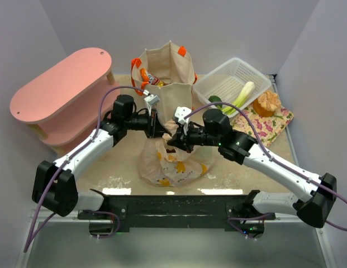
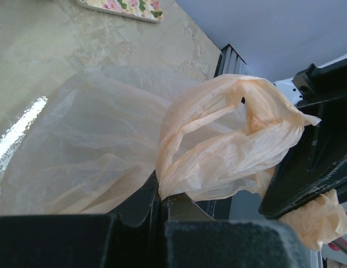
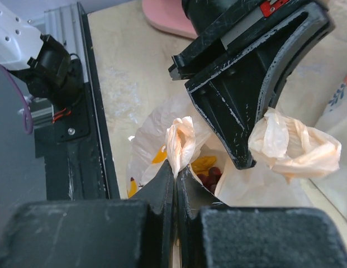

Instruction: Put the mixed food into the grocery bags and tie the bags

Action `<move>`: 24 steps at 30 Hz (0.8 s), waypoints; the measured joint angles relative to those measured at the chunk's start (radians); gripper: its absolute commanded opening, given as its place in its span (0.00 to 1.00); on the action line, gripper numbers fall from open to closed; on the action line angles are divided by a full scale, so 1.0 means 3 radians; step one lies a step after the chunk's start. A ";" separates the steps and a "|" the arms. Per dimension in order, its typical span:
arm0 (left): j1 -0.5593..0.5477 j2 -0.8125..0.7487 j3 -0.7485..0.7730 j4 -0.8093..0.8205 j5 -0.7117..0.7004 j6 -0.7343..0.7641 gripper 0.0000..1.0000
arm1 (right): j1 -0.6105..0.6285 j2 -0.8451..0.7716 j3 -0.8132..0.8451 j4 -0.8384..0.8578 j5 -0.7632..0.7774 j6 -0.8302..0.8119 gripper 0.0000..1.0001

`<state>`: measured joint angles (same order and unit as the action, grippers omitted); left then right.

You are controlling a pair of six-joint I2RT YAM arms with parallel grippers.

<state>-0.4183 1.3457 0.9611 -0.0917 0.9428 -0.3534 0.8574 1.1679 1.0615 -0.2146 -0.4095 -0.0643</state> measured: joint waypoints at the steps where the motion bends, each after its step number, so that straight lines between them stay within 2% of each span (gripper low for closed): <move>1: -0.0004 0.0000 0.0001 0.0006 0.0036 0.0015 0.00 | 0.0001 0.0047 0.0039 -0.0023 -0.0008 -0.0005 0.00; 9: -0.0045 0.0027 0.0001 -0.0029 0.0262 0.0278 0.00 | 0.0000 0.0281 0.0310 -0.0038 -0.0017 -0.0011 0.00; 10: -0.0047 0.0020 0.0000 -0.0029 0.0271 0.0299 0.03 | 0.0000 0.0305 0.0336 -0.0039 -0.0013 -0.0013 0.00; 11: -0.0048 0.0013 -0.0001 -0.0033 0.0276 0.0332 0.15 | 0.0000 0.0328 0.0355 -0.0039 -0.0010 -0.0013 0.00; 12: -0.0050 -0.0001 -0.0006 -0.0034 0.0277 0.0361 0.22 | 0.0000 0.0346 0.0367 -0.0038 -0.0009 -0.0011 0.00; 17: -0.0051 -0.0120 -0.0032 -0.0108 0.0289 0.0524 0.43 | 0.0000 0.0370 0.0373 -0.0036 0.0004 0.0008 0.00; 19: -0.0051 -0.0154 -0.0033 -0.0154 0.0287 0.0576 0.48 | 0.0000 0.0370 0.0381 -0.0034 0.0025 0.0014 0.00; 22: -0.0047 -0.0221 -0.0037 -0.0212 0.0231 0.0670 0.63 | 0.0004 0.0378 0.0394 -0.0038 0.0017 0.0039 0.00; 24: -0.0047 -0.0275 -0.0038 -0.0253 0.0159 0.0745 0.68 | 0.0025 0.0384 0.0402 -0.0053 -0.0009 0.0052 0.00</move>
<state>-0.4324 1.2633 0.9497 -0.1677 0.9905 -0.1299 0.8650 1.2831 1.1820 -0.2306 -0.4122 -0.0486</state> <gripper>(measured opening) 0.600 0.014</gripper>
